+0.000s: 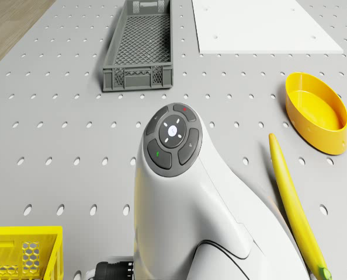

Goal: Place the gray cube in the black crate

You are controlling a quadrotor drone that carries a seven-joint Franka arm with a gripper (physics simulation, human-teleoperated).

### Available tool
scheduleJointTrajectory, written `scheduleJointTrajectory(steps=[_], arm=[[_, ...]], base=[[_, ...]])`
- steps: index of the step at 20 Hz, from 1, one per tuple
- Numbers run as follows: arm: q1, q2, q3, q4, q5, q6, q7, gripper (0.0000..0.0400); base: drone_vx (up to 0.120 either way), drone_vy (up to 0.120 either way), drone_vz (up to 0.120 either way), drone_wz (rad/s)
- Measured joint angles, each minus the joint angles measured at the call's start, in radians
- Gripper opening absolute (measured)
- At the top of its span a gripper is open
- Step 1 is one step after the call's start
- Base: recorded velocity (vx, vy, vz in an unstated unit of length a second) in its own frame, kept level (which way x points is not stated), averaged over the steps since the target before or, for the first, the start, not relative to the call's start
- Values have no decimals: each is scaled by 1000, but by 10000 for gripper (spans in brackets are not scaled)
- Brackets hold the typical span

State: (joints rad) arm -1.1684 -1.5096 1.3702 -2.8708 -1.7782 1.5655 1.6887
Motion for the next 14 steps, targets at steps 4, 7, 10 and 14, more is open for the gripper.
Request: scheduleJointTrajectory(steps=[4, 7, 10, 14], arm=[[-1, -5, 1, 0, 2, 5, 1, 400], [-2, -8, 1, 0, 3, 8, 1, 400], [-3, -12, 2, 0, 5, 11, 2, 400], [-3, -16, 2, 1, 6, 15, 3, 400]], base=[[20, -80, -120, 0], [120, 0, -120, 0], [120, -27, -93, 0], [30, -30, -40, 0]])
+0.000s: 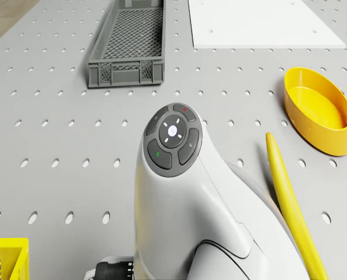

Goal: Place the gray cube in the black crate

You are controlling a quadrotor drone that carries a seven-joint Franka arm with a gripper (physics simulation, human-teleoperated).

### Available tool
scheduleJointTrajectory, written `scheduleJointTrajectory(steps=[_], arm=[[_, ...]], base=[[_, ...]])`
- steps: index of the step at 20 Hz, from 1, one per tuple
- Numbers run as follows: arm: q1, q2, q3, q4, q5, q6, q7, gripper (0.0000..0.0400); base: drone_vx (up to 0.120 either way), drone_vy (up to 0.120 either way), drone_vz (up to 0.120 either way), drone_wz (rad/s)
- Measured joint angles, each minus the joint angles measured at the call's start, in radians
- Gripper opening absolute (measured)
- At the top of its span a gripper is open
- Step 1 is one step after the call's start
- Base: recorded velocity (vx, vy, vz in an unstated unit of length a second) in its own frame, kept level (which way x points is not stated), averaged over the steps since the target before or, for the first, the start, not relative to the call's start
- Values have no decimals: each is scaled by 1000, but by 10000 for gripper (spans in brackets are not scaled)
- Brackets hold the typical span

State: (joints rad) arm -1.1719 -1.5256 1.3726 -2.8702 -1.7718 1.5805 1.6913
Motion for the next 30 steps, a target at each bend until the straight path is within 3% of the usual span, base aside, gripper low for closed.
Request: scheduleJointTrajectory(steps=[4, 21, 30], arm=[[-1, -4, 0, 0, 1, 4, 1, 400], [-72, -4, -119, 78, -110, 59, 6, 400], [-59, -8, -156, 70, -144, 72, 4, 400]], base=[[0, 0, -120, 0], [0, 0, 0, 0], [0, 0, 0, 0]])
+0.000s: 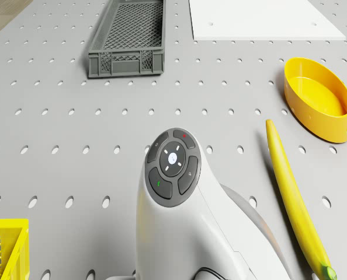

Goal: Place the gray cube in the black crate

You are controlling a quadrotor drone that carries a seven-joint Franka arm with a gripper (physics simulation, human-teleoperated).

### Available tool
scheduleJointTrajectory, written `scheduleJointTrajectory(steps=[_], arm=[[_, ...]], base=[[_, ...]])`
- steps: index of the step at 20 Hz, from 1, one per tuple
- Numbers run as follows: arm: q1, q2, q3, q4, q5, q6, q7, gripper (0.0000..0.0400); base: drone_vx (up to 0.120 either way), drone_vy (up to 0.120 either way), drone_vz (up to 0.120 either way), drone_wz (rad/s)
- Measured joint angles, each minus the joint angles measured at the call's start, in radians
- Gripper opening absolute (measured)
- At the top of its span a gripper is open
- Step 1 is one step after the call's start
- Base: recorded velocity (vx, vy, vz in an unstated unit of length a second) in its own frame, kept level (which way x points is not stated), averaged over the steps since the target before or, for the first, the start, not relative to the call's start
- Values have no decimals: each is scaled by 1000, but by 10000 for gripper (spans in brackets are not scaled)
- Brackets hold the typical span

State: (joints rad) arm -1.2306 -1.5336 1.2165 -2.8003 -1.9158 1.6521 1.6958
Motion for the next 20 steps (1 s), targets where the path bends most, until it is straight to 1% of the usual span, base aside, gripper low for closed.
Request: scheduleJointTrajectory(steps=[2, 5, 7, 9, 12, 15, 20], arm=[[1, 0, -7, 0, -7, 2, 0, 400], [2, 1, -13, 0, -13, 3, -1, 327], [3, 2, -16, 0, -16, 3, -1, 297], [3, 3, -17, 0, -17, 3, -2, 278], [4, 5, -19, 0, -19, 1, -2, 263], [5, 6, -17, 0, -18, -1, -2, 256], [15, 7, 29, -16, 24, -21, -3, 252]], base=[[0, 0, 0, 0], [0, 0, 0, 0], [0, 0, 0, 0], [0, 0, 0, 0], [0, 0, 0, 0], [0, 0, 0, 0], [0, 0, 8, 0]])
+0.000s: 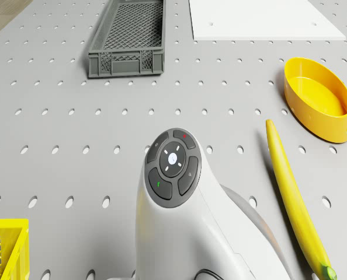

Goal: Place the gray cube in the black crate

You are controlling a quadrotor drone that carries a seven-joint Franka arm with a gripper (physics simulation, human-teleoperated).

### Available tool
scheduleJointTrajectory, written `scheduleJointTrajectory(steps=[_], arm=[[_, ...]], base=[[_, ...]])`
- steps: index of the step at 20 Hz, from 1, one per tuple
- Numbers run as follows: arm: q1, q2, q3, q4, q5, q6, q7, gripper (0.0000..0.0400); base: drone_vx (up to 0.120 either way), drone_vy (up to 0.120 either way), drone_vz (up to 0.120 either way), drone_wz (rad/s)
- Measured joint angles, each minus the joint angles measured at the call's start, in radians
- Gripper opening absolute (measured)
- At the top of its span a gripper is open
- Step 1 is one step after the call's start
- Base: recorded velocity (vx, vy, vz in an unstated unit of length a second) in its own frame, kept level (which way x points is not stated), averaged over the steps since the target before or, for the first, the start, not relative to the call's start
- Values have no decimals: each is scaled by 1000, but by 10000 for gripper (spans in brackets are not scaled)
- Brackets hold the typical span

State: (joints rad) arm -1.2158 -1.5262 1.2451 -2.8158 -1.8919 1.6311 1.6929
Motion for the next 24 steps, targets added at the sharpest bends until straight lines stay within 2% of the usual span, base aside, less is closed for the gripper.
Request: scheduleJointTrajectory(steps=[2, 8, 20, 24], arm=[[5, 0, 28, -8, 26, -11, 0, 251], [12, -1, 91, -22, 86, -32, 2, 250], [12, -10, 119, -27, 116, -33, 4, 250], [11, -13, 121, -27, 118, -30, 4, 250]], base=[[0, 20, 120, 0], [120, 120, 120, 0], [120, 120, 120, 0], [120, 120, 10, 0]])
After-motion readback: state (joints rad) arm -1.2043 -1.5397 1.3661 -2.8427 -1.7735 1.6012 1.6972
